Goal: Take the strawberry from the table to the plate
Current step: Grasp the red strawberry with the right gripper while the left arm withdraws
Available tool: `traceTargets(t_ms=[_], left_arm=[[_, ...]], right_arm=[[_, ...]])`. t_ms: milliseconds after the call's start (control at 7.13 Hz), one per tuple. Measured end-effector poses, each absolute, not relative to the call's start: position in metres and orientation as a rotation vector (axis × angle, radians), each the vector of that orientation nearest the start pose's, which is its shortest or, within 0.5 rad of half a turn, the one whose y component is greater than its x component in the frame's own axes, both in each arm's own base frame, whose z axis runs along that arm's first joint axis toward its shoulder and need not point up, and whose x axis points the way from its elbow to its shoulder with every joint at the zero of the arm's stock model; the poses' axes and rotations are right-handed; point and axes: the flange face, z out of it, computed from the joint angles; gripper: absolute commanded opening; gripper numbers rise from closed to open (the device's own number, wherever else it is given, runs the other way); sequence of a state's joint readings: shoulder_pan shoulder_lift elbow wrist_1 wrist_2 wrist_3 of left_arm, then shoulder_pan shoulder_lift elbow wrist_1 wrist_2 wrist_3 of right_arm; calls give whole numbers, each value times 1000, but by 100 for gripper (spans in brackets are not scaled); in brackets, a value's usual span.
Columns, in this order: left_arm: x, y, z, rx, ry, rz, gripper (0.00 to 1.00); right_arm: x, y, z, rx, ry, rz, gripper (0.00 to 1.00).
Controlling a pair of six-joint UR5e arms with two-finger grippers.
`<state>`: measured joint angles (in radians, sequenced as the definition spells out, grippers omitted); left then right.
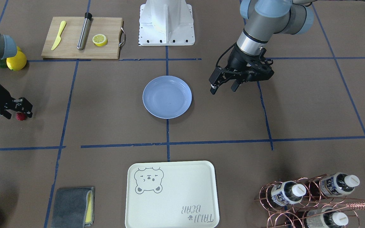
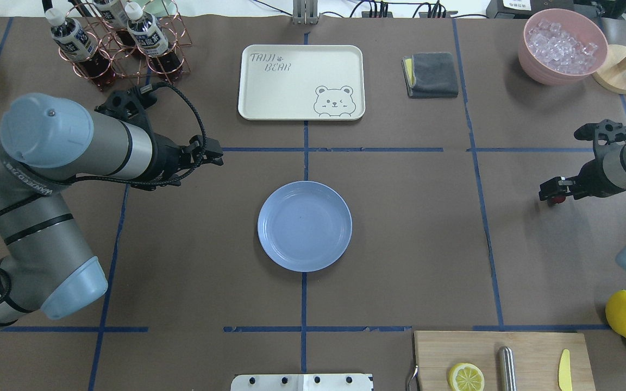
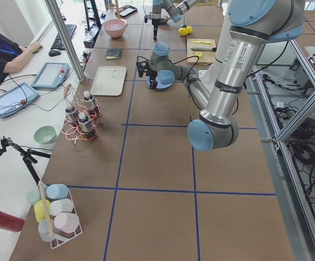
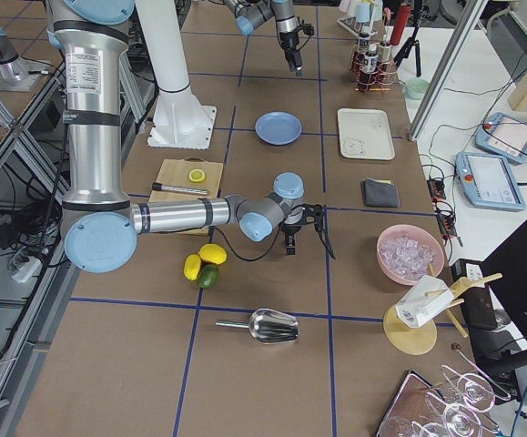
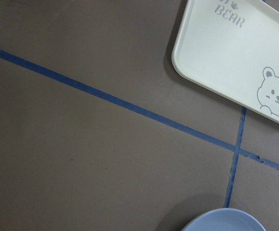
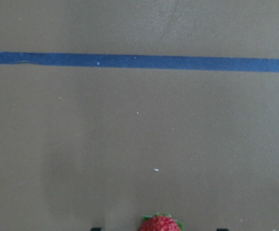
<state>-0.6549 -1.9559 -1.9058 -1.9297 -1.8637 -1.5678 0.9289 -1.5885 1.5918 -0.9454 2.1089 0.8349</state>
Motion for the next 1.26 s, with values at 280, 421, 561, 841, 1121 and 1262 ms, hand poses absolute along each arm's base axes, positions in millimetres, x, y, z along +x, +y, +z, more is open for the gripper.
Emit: traceTargets(t_ms=[280, 421, 561, 841, 1121, 1262], left_arm=[[402, -440, 257, 95, 1103, -427, 100], [403, -440, 257, 94, 1102, -426, 100], [403, -440, 258, 94, 1101, -426, 100], [391, -439, 268, 103, 1088, -417, 100], [352, -458, 288, 159, 1038, -387, 100], [331, -466, 301, 195, 995, -356, 100]], right_arm=[[-242, -463, 594, 110, -799, 8, 0], [-239, -464, 592, 116, -801, 9, 0], [-233, -467, 583, 126, -815, 15, 0], [-218, -481, 518, 140, -874, 26, 0], [-252, -511, 399, 119, -898, 23, 0], [-297, -506, 339, 88, -919, 27, 0]])
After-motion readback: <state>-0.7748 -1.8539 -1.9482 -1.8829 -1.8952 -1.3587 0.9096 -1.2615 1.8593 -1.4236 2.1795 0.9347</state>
